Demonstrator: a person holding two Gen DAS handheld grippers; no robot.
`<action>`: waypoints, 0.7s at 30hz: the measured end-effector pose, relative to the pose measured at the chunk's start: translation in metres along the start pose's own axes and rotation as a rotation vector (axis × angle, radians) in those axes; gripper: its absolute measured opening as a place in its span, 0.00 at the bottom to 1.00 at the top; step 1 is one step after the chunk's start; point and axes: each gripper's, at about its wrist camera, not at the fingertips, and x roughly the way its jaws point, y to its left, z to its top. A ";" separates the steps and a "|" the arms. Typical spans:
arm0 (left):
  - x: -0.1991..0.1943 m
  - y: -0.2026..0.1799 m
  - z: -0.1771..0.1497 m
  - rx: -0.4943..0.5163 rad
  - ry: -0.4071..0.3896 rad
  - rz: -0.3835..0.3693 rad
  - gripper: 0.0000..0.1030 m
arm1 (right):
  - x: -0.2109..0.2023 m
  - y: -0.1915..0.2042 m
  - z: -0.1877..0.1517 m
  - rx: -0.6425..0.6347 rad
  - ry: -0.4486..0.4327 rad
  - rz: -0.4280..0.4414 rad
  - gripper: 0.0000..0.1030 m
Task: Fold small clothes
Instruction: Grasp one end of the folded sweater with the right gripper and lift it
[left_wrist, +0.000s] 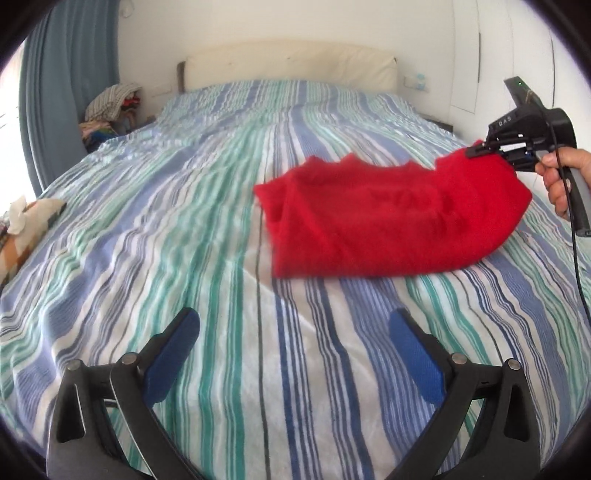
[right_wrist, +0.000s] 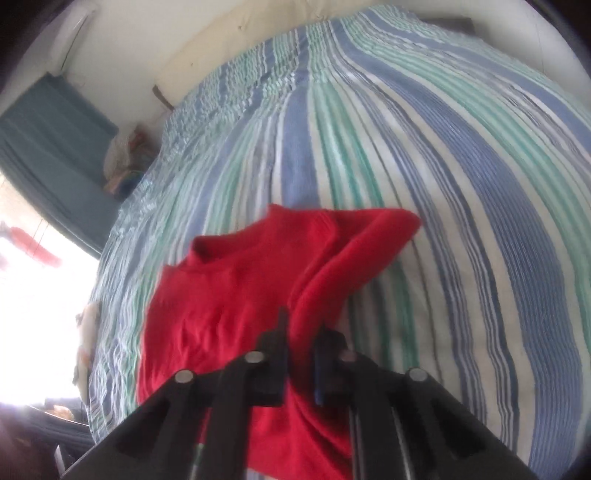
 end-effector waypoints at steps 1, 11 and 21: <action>-0.003 0.005 0.001 -0.015 -0.013 0.004 0.99 | -0.004 0.025 0.005 -0.031 -0.004 0.005 0.10; 0.002 0.082 -0.002 -0.282 0.014 0.074 0.99 | 0.101 0.224 -0.033 -0.275 0.101 0.057 0.13; 0.002 0.118 -0.008 -0.487 0.035 -0.024 0.99 | 0.077 0.207 -0.048 -0.255 0.130 0.371 0.51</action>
